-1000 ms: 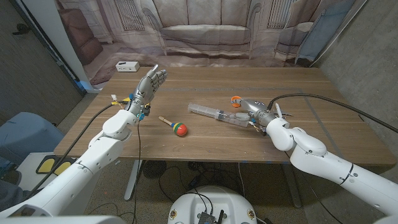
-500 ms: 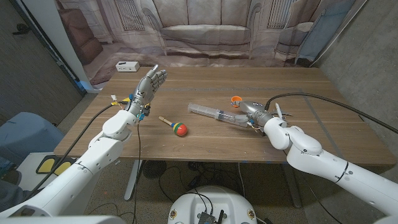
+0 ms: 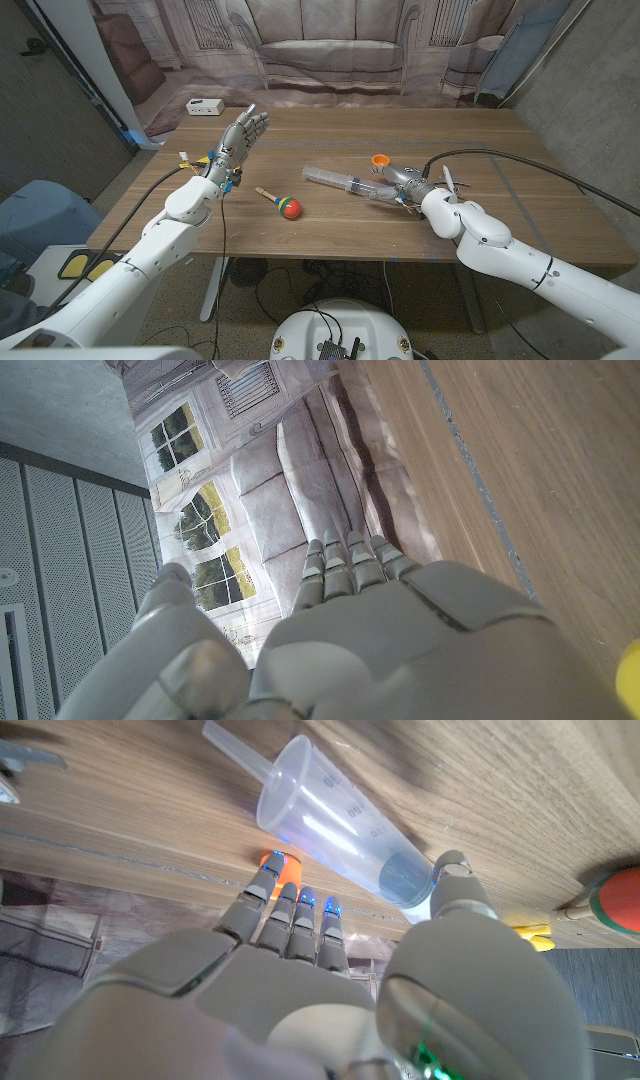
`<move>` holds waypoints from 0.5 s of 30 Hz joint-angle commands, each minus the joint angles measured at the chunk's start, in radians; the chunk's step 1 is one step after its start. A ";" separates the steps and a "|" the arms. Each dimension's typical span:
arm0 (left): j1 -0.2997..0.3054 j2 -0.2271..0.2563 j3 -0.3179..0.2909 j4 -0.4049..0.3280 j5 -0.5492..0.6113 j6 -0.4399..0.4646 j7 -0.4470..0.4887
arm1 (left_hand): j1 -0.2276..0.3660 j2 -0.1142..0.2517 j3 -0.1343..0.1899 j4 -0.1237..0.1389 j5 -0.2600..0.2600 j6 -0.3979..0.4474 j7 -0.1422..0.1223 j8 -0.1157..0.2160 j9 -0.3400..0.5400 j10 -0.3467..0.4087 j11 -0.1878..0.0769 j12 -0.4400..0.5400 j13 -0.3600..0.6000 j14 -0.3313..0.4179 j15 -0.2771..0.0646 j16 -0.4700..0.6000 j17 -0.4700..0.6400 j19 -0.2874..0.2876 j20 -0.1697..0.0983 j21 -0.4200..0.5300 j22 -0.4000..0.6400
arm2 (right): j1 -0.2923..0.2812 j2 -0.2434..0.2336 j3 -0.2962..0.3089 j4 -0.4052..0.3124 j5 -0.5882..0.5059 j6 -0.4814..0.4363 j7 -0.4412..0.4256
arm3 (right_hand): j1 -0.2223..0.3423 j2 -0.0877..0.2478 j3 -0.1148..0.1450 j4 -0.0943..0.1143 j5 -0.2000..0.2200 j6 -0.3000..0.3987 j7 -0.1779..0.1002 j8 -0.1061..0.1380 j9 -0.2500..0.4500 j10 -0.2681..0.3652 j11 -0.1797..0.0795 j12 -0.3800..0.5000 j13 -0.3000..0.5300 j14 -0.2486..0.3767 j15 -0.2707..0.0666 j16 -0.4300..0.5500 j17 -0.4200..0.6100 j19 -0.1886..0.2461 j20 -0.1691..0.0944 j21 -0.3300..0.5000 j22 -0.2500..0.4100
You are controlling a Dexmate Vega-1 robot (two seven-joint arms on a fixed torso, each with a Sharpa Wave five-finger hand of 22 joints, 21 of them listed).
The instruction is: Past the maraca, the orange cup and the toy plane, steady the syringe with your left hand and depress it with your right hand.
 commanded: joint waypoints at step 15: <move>-0.007 0.000 0.004 0.009 -0.005 0.016 -0.003 | 0.004 0.011 0.005 -0.004 -0.004 0.010 -0.001 -0.002 0.005 0.011 0.004 -0.005 0.004 0.014 -0.001 -0.001 0.004 0.006 0.016 0.000 0.003 | 0.039 0.038 -0.054 0.018 -0.023 -0.092 -0.011 | 0.058 -0.007 0.014 0.008 0.010 0.053 0.001 0.018 0.004 0.057 -0.008 0.013 0.005 0.060 -0.010 0.017 0.001 0.092 -0.002 0.025 0.004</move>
